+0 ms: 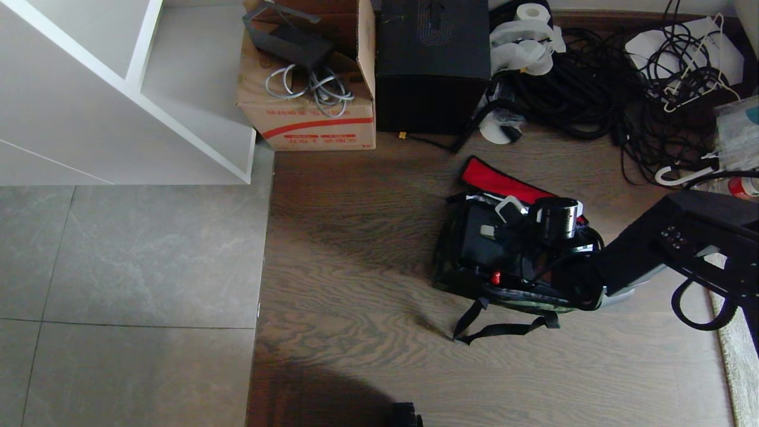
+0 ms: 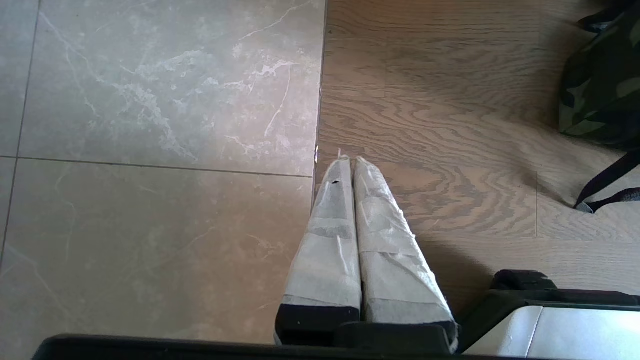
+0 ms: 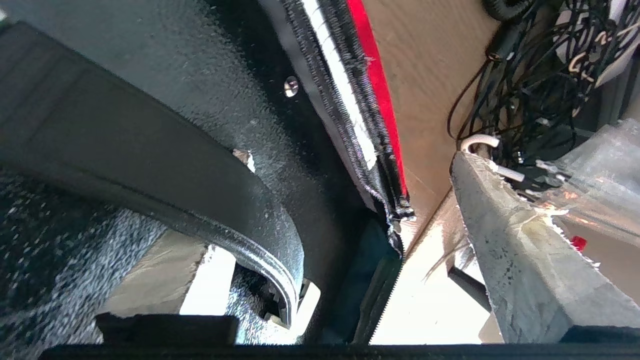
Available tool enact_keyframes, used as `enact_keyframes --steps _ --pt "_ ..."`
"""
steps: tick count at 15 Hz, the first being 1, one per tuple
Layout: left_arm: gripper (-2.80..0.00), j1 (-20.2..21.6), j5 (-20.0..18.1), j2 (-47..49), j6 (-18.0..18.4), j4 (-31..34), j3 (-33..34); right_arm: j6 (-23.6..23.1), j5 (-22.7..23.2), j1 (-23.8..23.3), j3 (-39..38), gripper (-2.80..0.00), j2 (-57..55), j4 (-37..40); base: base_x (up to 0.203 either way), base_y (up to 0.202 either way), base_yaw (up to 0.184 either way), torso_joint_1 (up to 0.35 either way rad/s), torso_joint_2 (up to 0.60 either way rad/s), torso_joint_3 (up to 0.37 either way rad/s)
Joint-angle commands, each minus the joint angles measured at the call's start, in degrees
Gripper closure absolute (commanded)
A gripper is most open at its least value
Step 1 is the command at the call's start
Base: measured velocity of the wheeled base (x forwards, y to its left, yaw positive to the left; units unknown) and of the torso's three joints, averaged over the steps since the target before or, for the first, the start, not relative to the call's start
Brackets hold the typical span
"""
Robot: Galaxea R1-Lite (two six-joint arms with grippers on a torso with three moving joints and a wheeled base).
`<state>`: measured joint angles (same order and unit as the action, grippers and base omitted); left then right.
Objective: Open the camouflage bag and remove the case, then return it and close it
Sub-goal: Grip the handle, then lift the black box
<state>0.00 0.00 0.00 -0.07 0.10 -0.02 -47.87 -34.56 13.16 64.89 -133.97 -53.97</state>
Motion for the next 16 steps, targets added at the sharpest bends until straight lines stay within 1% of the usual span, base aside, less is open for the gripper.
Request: enact_keyframes --steps 1,2,4,5,8,10,11,16 --pt "0.00 0.00 0.00 0.09 -0.01 -0.01 0.02 -0.85 0.45 -1.13 1.02 -2.80 -1.12 -0.35 0.000 0.000 0.000 0.000 0.00 0.000" --pt "0.00 0.00 0.00 0.00 -0.01 -0.01 0.02 -2.12 1.49 -1.39 0.76 -2.80 -1.19 -1.14 0.000 0.000 0.000 0.000 0.00 0.000" --pt "0.00 0.00 0.00 0.09 -0.01 -0.01 0.02 -5.00 5.24 -2.55 0.34 -2.80 -1.07 -2.08 0.000 0.000 0.000 0.000 0.00 0.000" --pt "0.00 0.00 0.00 0.09 -0.01 -0.01 0.02 -6.03 6.20 -2.93 0.24 -2.80 -1.11 -2.80 0.000 0.000 0.000 0.000 0.00 0.000" --pt "0.00 0.00 0.00 0.09 -0.01 -0.01 0.02 -6.79 7.83 -2.89 -1.08 -2.80 -0.73 -5.93 0.000 0.000 0.000 0.000 0.00 0.000" --pt "0.00 0.00 0.00 0.09 -0.01 -0.01 0.02 -9.14 9.18 -2.89 -3.17 -2.80 -0.37 -7.57 0.000 0.000 0.000 0.000 0.00 0.000" --pt "0.00 0.00 0.00 0.09 -0.01 -0.01 0.02 -9.43 9.42 -2.88 -3.65 0.00 -0.33 -7.81 0.000 0.000 0.000 0.000 0.00 0.000" --pt "0.00 0.00 0.00 0.09 -0.01 -0.01 0.02 -9.18 9.24 -2.79 -3.60 0.00 -0.38 -8.67 0.000 0.000 0.000 0.000 0.00 0.000"
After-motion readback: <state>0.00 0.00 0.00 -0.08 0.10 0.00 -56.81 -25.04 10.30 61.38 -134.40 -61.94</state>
